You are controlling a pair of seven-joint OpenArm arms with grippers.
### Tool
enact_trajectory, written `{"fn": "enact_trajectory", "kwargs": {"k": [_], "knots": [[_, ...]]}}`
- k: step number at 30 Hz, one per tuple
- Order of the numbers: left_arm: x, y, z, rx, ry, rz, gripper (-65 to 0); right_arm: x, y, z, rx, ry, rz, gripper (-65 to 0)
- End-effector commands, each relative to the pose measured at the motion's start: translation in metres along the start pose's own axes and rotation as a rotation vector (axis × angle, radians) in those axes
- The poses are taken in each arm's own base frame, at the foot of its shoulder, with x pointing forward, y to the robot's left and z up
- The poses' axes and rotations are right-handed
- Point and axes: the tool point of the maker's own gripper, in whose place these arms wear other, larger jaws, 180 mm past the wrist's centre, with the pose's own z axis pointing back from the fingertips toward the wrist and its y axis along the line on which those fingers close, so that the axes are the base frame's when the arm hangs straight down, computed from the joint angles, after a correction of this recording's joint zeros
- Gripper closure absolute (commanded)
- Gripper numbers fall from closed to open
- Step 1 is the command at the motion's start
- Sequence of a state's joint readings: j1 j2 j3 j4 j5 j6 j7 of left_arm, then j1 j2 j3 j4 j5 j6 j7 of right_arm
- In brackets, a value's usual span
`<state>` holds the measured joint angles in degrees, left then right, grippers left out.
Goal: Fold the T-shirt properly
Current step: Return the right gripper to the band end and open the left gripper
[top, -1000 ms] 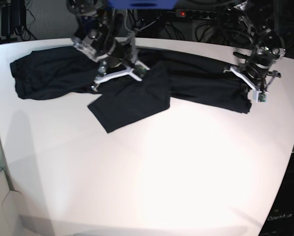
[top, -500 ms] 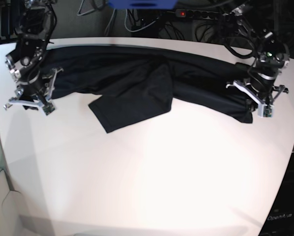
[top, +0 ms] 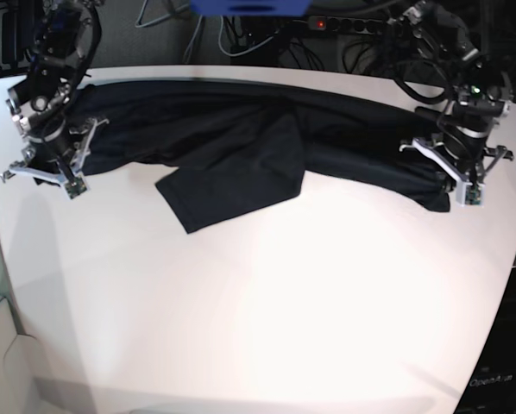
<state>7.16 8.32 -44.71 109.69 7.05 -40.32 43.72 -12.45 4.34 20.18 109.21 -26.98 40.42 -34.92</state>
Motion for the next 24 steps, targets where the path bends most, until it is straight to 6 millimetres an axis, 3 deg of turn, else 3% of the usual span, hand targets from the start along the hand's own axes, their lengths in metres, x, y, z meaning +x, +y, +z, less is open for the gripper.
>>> {"fn": "enact_trajectory", "kwargs": {"k": [1,7,24], "knots": [[0.010,0.011,0.005,0.033,-0.037,0.002,0.0,0.008,-0.011,0.003,-0.031,-0.029,0.004,-18.1],[-0.016,0.038,0.016,0.108,0.024,0.045,0.0,0.008,-0.011,0.003,-0.031,-0.029,0.002,-18.1],[-0.046,0.036,0.026,0.102,0.097,0.031,0.0,0.007,-0.010,0.003,-0.030,-0.028,0.001,-18.1]]}}
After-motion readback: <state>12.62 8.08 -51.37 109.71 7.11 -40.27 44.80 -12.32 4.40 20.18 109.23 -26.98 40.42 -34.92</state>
